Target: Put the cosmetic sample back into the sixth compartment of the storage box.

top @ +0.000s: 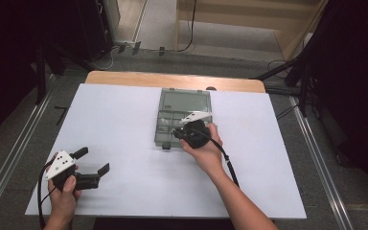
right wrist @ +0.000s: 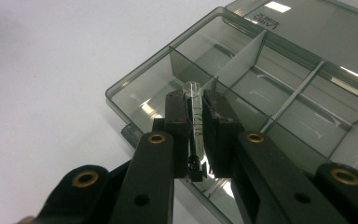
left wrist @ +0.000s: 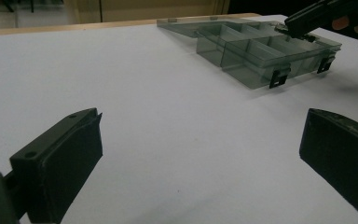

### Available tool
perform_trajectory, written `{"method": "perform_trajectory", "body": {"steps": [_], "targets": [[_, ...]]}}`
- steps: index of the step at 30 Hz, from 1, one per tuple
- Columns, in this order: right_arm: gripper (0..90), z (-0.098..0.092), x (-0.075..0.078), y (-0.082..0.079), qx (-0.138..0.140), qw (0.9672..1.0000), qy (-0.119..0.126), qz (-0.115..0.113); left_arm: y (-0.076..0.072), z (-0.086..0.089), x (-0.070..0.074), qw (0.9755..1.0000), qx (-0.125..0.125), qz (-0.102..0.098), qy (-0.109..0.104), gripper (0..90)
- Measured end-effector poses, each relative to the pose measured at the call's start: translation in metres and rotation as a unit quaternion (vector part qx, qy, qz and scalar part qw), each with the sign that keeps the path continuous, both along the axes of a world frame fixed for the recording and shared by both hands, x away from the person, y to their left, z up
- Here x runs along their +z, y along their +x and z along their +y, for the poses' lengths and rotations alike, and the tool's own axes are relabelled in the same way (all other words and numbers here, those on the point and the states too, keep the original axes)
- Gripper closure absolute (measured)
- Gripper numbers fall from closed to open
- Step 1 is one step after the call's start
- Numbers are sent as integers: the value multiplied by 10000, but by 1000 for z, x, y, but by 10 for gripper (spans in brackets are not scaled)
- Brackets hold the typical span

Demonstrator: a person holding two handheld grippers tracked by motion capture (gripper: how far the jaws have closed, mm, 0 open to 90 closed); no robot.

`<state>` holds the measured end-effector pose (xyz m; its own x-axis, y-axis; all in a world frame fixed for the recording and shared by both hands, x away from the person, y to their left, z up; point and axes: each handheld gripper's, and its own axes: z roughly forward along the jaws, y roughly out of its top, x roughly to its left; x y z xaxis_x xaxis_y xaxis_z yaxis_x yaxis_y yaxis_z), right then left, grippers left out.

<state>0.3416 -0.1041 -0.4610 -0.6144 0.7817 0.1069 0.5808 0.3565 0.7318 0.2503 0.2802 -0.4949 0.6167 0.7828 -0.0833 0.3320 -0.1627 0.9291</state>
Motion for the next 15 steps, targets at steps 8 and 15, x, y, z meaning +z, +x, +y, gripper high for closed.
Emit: {"method": "perform_trajectory", "body": {"steps": [8, 15], "targets": [[824, 1, -5, 5, -60, 10000, -23, 56, 0, 0, 0, 10000, -2, 0, -11, 0], [824, 3, -9, 8, -53, 9999, -92, 92, 0, 0, 0, 10000, -7, -4, -20, 0]]}}
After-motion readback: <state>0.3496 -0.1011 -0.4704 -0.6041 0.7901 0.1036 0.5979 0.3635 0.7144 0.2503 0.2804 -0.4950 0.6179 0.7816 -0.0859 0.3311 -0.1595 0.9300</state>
